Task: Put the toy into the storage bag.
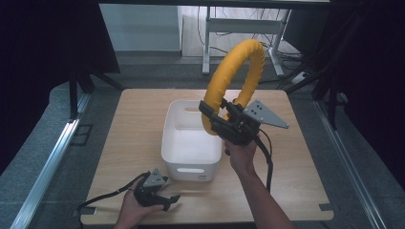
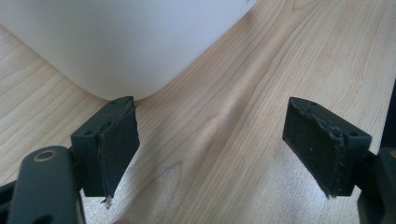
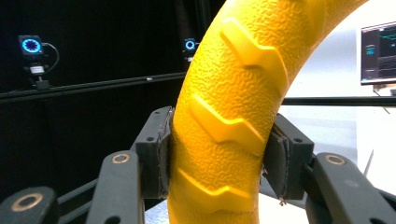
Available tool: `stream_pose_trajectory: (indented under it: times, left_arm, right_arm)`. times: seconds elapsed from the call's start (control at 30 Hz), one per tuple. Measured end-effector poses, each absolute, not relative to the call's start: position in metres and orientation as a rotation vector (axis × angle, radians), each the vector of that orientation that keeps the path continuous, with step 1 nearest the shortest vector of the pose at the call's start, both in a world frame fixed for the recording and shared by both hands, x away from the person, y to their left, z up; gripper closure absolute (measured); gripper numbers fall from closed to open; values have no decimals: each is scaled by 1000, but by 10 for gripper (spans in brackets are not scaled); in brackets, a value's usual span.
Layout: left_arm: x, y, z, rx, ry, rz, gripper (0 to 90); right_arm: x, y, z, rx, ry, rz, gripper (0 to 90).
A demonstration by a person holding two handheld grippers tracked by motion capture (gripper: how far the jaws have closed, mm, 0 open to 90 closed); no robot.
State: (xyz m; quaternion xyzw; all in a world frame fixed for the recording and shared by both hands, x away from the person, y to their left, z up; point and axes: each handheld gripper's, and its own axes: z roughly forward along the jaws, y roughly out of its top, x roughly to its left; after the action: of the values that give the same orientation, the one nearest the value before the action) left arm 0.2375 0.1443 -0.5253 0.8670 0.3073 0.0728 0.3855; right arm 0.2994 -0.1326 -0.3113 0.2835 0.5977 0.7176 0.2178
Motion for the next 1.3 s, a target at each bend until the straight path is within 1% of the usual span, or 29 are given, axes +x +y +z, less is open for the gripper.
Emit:
stream_pose_trajectory:
  times: [0.37, 0.7, 1.3]
  left_arm:
    - [237, 145, -525, 2205, 782, 183, 186]
    - [237, 145, -525, 2205, 783, 185, 185]
    - [237, 145, -526, 2208, 781, 183, 184]
  right_arm:
    - [299, -104, -314, 745, 1709, 2007, 486]
    - [297, -86, -318, 721, 1724, 2017, 485]
    - [292, -70, -328, 731, 1745, 2021, 483]
